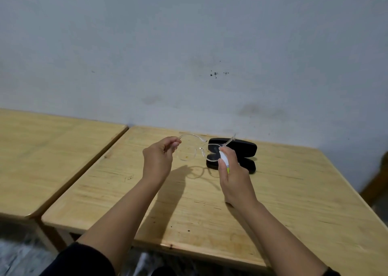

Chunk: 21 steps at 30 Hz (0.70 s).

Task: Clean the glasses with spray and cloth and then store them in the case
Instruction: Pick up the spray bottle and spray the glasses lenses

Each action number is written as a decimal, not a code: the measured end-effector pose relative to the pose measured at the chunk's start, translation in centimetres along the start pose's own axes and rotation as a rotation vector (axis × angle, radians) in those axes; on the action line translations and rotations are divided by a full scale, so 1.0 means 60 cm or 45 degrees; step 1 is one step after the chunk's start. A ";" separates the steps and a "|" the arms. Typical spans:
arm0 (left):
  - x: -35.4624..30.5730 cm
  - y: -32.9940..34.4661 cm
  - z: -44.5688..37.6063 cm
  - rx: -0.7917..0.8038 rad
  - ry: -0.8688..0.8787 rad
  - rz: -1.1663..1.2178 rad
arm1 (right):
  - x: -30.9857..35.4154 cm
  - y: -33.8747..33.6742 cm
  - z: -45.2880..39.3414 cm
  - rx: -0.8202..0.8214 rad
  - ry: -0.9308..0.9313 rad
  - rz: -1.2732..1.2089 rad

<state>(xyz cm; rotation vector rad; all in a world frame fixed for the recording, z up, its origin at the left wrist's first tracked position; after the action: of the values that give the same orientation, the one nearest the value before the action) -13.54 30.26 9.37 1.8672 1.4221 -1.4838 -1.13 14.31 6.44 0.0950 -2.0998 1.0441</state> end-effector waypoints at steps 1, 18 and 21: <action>0.000 0.002 -0.001 0.006 -0.001 0.009 | 0.000 0.000 -0.001 0.007 0.006 0.012; -0.016 0.002 -0.001 0.010 0.000 0.024 | 0.008 -0.012 -0.014 -0.001 0.043 0.075; -0.016 0.003 -0.002 0.005 0.000 0.021 | 0.020 -0.012 -0.014 -0.020 0.004 0.048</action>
<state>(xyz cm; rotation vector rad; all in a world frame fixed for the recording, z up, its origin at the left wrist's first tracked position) -13.26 29.82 10.21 1.8764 1.4013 -1.4798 -1.19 14.75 8.04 0.0459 -2.1138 1.0491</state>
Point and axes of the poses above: each hand's wrist, its own z-axis away from the middle knuckle, its own y-axis out of the palm, x = y × z, the point moved 4 cm from there along -z, towards the middle knuckle, and after that the axes turned 7 degrees about x, right-handed, at the moved point
